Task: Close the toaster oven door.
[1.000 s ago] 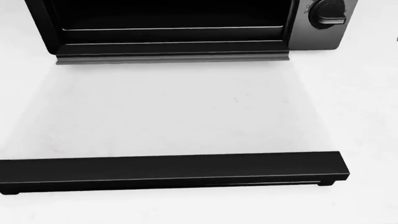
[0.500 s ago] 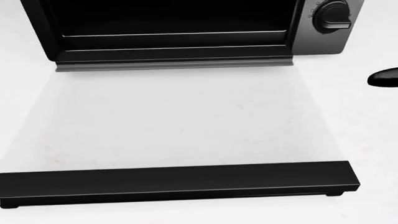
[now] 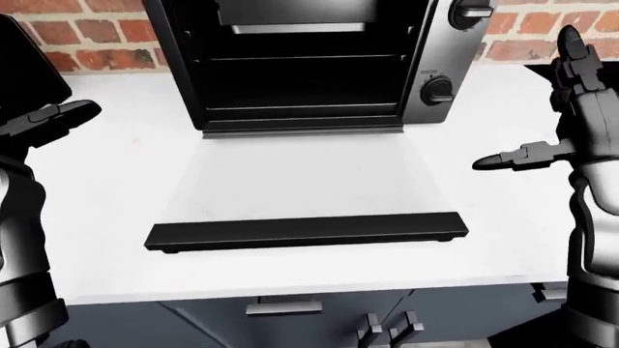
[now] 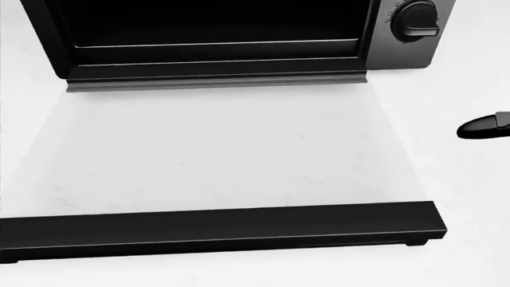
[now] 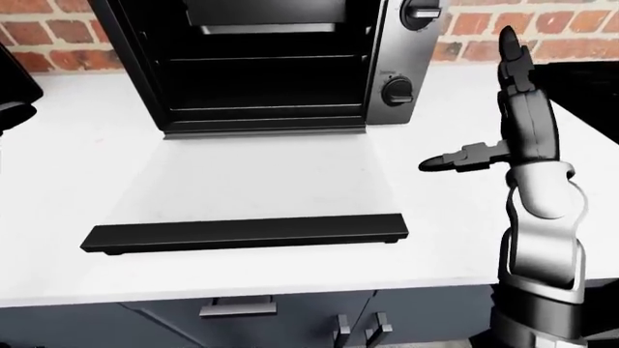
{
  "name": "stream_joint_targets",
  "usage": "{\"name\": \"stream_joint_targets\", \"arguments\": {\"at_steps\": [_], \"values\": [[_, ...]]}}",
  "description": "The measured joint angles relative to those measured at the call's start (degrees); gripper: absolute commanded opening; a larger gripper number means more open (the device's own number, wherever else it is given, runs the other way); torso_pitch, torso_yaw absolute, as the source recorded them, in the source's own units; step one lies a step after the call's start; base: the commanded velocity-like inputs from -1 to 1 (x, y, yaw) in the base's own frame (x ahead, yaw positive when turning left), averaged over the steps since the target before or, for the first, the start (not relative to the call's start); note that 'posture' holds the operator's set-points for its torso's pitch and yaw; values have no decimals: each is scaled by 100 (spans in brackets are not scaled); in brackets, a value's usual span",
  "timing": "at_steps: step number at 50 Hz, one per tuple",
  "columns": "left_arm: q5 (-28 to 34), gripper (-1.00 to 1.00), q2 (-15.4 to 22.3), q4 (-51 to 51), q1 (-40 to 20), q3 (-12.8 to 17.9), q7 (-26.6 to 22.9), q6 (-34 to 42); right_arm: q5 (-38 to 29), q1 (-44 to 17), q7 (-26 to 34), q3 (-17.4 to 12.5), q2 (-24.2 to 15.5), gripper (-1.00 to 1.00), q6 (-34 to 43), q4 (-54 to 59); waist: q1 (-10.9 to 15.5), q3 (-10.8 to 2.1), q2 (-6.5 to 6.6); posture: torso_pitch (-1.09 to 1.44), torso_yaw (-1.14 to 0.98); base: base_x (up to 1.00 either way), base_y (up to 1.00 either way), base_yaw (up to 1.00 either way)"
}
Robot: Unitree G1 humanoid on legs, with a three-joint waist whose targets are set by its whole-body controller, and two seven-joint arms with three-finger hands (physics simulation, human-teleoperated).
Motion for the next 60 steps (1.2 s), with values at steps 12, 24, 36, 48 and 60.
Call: {"name": "stream_joint_targets", "arguments": {"at_steps": [12,24,36,48,60], "values": [[4,100,-3,2,6,-4,0,6,-255,80,48,42,109,100,-196,28,5,-8,2,0,0,0,0,0],[-1,100,6,-10,11,8,1,15,-480,150,74,84,166,100,-461,143,4,-19,7,0,0,0,0,0],[-1,100,7,19,-1,-4,-3,1,-624,225,131,139,281,100,-629,195,1,-29,10,0,0,0,0,0],[14,100,14,10,-4,-4,-3,2,-803,418,94,230,495,100,-814,249,-4,-31,25,0,0,0,0,0],[19,100,4,-1,16,6,-15,4,-912,581,149,302,689,100,-970,226,-12,-36,33,0,0,0,0,0]]}}
